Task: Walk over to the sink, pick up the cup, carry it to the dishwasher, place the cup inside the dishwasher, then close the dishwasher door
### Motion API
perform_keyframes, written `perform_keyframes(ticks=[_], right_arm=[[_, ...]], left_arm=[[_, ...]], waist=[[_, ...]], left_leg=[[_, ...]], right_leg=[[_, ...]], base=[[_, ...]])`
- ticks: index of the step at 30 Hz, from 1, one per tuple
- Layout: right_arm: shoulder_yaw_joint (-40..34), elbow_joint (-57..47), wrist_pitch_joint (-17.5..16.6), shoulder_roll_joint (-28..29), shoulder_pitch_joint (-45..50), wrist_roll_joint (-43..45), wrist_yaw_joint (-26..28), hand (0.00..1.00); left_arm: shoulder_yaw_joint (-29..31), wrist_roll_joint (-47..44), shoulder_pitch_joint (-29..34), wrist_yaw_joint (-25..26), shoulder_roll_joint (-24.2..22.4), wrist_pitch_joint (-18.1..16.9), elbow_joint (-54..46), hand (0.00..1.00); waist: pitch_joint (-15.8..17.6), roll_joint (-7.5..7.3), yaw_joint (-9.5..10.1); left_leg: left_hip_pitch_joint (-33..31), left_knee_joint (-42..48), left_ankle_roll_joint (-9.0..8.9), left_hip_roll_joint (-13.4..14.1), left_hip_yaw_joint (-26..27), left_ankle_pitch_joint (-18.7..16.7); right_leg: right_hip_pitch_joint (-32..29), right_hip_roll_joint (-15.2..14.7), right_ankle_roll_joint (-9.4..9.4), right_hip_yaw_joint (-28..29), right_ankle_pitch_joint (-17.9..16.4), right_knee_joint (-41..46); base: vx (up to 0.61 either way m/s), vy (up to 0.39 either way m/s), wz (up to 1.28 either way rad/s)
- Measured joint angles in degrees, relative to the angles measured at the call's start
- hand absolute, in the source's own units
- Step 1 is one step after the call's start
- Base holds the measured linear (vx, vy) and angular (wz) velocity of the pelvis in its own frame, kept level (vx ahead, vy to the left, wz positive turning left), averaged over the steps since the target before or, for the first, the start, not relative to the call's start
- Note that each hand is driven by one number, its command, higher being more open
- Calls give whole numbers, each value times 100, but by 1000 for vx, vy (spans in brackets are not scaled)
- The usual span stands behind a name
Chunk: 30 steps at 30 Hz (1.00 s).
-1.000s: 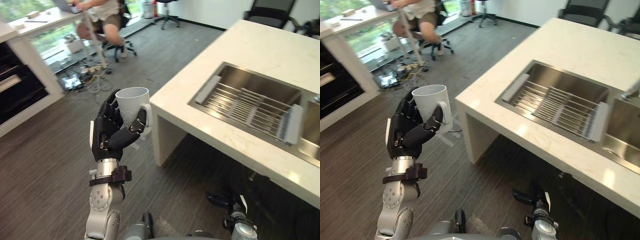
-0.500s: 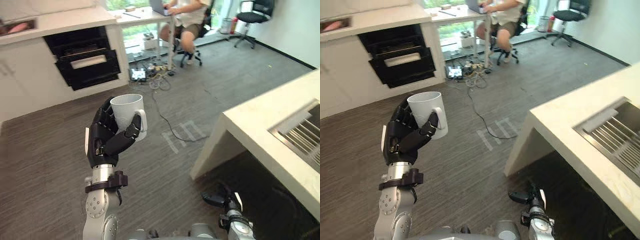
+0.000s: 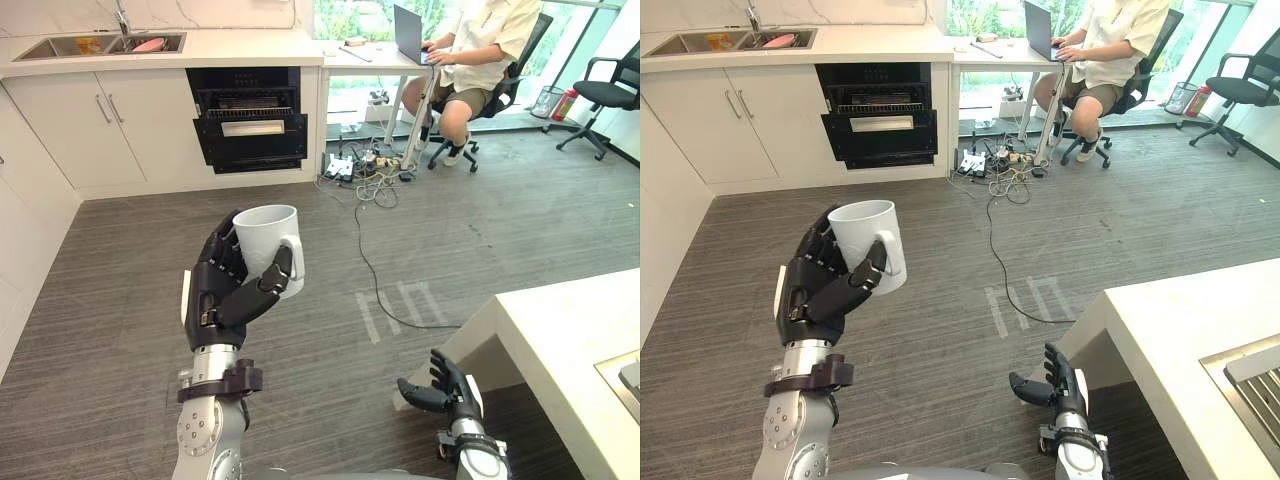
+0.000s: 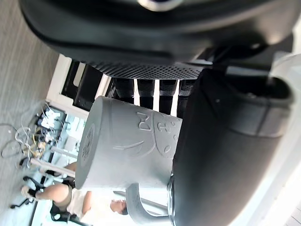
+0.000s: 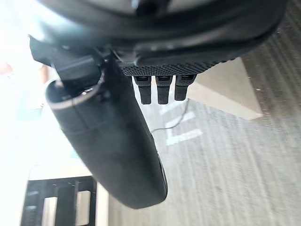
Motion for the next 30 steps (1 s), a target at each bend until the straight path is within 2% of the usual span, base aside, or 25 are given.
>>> perform_keyframes(ticks=[1,8,12,14,17,19,21,22,23,24,25,26,27,29,30], right_arm=[[181,836,5,-10,-136,0,49,90],[156,806,9,-26,-66,0,41,90],[114,804,14,-41,-15,2,-55,90],[33,801,14,-32,-4,3,-78,90],[-138,801,14,-23,-54,14,-133,90],[-386,802,16,-42,-276,56,-245,90],[-499,802,15,-67,-439,56,-305,90],[-547,800,13,-101,-589,56,-343,90],[-595,796,7,-118,-652,56,-358,90],[-654,778,0,-142,-731,56,-401,90],[-661,756,-9,-181,-741,55,-431,90],[-718,742,-22,-272,-765,55,-460,90],[-744,739,-22,-336,-776,47,-487,90],[-745,723,-18,-365,-779,40,-522,90],[-746,640,-19,-311,-778,4,-518,90]], left_arm=[[71,5,37,-3,280,48,361,30],[85,3,11,4,210,49,361,30],[-244,1,-135,2,225,93,491,30],[-335,0,-415,1,224,131,776,30],[-408,-5,-695,0,229,263,1015,30],[-371,-9,-697,0,229,330,1014,30],[-279,-9,-696,2,219,333,1014,30],[-162,-14,-692,23,198,336,1013,30],[-106,-16,-693,38,193,336,1012,30],[-11,-22,-692,83,190,336,1013,30],[9,-23,-694,94,171,334,1012,30],[35,-22,-693,98,102,333,1009,30],[39,-19,-673,99,47,333,1005,30],[48,-15,-593,99,50,328,914,30],[63,-10,-585,98,92,326,815,30]], waist=[[9,-262,-58],[-62,-221,-150],[-124,-186,-369],[-142,-157,-396],[-141,-150,-439],[-89,-74,-425],[-36,-33,-371],[22,3,-339],[61,27,-335],[128,49,-340],[155,89,-345],[206,193,-329],[225,290,-284],[214,320,-181],[225,298,-179]], left_leg=[[98,-735,-17,-176,-224,654],[171,-875,-34,-139,-16,654],[365,-1139,-80,-160,-40,744],[403,-1195,-110,-158,-113,764],[318,-1289,-271,-172,-149,880],[87,-1259,-296,-192,-364,996],[-132,-1080,-300,-209,-574,993],[-328,-939,-360,-192,-524,930],[-402,-845,-316,-101,-333,837],[-542,-525,-317,232,471,639],[-609,-345,-302,406,860,559],[-703,-74,-240,772,1492,554],[-719,58,-174,926,1794,642],[-759,178,-137,806,1748,658],[-850,327,-41,687,1704,514]], right_leg=[[184,-87,-41,-125,535,-670],[234,-91,-52,-55,623,-938],[440,-136,-24,-141,689,-1198],[545,-147,-28,-282,699,-1304],[626,-184,-46,-573,703,-1413],[622,-213,-73,-1027,678,-1403],[622,-218,-110,-1335,643,-1383],[644,-247,-126,-1582,620,-1365],[675,-258,-131,-1718,613,-1360],[744,-307,-111,-2008,558,-1337],[766,-330,-93,-2141,516,-1288],[780,-374,-28,-2367,385,-1127],[761,-473,60,-2526,176,-929],[760,-674,245,-2598,12,-720],[731,-830,361,-2640,-78,-558]], base=[[0,0,0],[7,4,-11],[77,6,8],[87,-24,24],[30,-48,48],[-10,-61,93],[-49,-52,100],[-89,-37,109],[-117,-31,116],[-96,-29,100],[-101,-5,124],[-85,88,107],[-92,201,92],[-7,295,47],[77,267,33]])
